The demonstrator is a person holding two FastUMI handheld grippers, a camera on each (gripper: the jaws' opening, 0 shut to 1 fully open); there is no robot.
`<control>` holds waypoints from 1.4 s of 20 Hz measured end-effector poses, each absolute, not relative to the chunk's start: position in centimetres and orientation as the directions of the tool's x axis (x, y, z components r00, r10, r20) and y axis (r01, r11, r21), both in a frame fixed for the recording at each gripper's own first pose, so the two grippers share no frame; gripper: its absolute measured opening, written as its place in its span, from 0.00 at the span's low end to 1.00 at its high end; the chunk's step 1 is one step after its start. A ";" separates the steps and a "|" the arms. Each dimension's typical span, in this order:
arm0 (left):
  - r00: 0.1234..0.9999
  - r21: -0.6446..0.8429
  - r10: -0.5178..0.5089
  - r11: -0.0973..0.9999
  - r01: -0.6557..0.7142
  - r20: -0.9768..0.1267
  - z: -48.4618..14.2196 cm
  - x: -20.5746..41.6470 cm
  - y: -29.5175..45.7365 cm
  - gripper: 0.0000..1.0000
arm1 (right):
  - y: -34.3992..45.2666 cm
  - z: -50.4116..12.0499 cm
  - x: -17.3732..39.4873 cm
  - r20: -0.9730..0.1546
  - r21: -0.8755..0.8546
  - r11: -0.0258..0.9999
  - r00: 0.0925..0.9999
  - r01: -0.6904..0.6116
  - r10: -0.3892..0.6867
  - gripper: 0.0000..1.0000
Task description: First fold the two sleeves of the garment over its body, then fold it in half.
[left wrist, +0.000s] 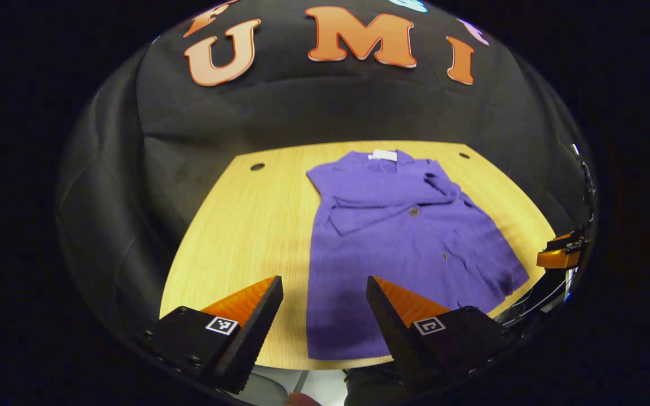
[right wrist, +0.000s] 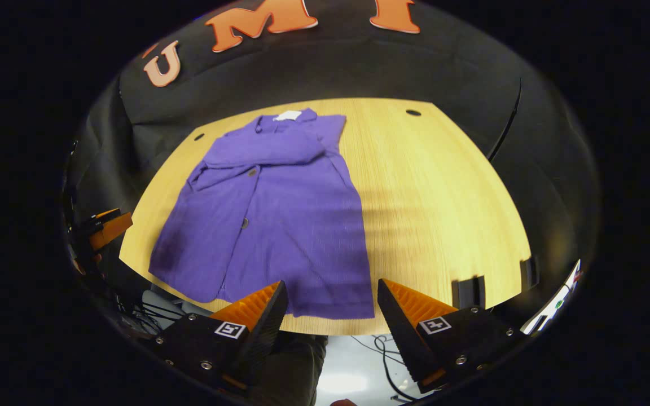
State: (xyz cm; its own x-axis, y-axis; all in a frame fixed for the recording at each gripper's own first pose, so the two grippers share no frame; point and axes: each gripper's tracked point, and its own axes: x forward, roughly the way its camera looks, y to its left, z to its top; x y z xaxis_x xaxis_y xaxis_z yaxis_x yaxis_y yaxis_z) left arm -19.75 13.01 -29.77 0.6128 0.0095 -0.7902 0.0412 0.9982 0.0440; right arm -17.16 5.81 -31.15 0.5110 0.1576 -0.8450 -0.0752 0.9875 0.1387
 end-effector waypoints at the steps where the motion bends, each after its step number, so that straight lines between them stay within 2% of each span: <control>1: 0.571 0.033 0.002 0.999 0.043 -0.821 -31.3 -20.5 12.6 0.97 | 5.6 -32.2 -17.6 -0.863 0.139 0.988 0.482 -0.064 0.153 0.95; 5: 0.421 -0.038 -0.037 0.999 0.007 -0.906 -34.6 -22.9 13.1 0.97 | 5.1 -35.3 -18.3 -0.914 0.153 0.988 0.377 -0.015 0.148 0.95; 9: 0.291 -0.100 -0.084 0.994 -0.039 -0.953 -37.2 -25.0 12.9 0.97 | 4.9 -37.1 -18.3 -0.934 0.156 0.988 0.326 -0.001 0.147 0.95; 11: 0.236 -0.084 -0.073 0.996 -0.037 -0.969 -38.3 -25.7 13.1 0.99 | 4.7 -37.7 -18.4 -0.941 0.148 0.989 0.307 -0.003 0.142 0.96; 13: 0.215 -0.030 -0.020 0.999 -0.040 -0.977 -39.3 -25.3 14.6 0.99 | 4.5 -38.1 -18.2 -0.945 0.143 0.990 0.297 -0.008 0.139 0.95; 16: 0.162 -0.052 -0.041 0.997 -0.062 -0.986 -40.5 -26.0 13.9 0.98 | 4.2 -38.5 -18.1 -0.949 0.127 0.992 0.290 -0.021 0.128 0.95; 18: 0.133 -0.028 -0.020 0.998 -0.059 -0.991 -41.2 -26.9 13.9 0.98 | 4.2 -38.7 -18.1 -0.950 0.127 0.992 0.284 -0.022 0.128 0.94; 19: 0.151 -0.025 -0.017 0.998 -0.049 -0.988 -40.8 -26.5 13.8 0.99 | 4.4 -38.7 -18.3 -0.953 0.133 0.991 0.273 -0.014 0.132 0.94; 24: 0.105 -0.033 -0.030 0.999 -0.030 -0.994 -41.1 -27.1 13.3 0.96 | 4.8 -39.3 -19.5 -0.968 0.060 0.995 0.238 -0.076 0.076 0.98; 25: 0.100 -0.043 -0.040 0.999 -0.023 -0.994 -41.0 -27.1 12.9 0.79 | 4.9 -39.0 -19.7 -0.969 0.062 0.995 0.233 -0.077 0.078 0.91; 26: 0.091 -0.053 -0.051 0.998 -0.024 -0.995 -41.0 -27.3 12.5 0.70 | 5.3 -39.3 -19.6 -0.970 0.075 0.995 0.227 -0.067 0.089 0.86; 27: 0.079 -0.061 -0.058 0.997 -0.043 -0.995 -41.1 -27.2 11.9 0.53 | 5.5 -39.2 -19.6 -0.971 0.089 0.995 0.220 -0.051 0.098 0.58; 28: 0.053 -0.053 -0.050 0.997 -0.064 -0.997 -41.1 -27.4 11.9 0.36 | 5.8 -39.2 -19.5 -0.969 0.114 0.993 0.216 -0.034 0.118 0.48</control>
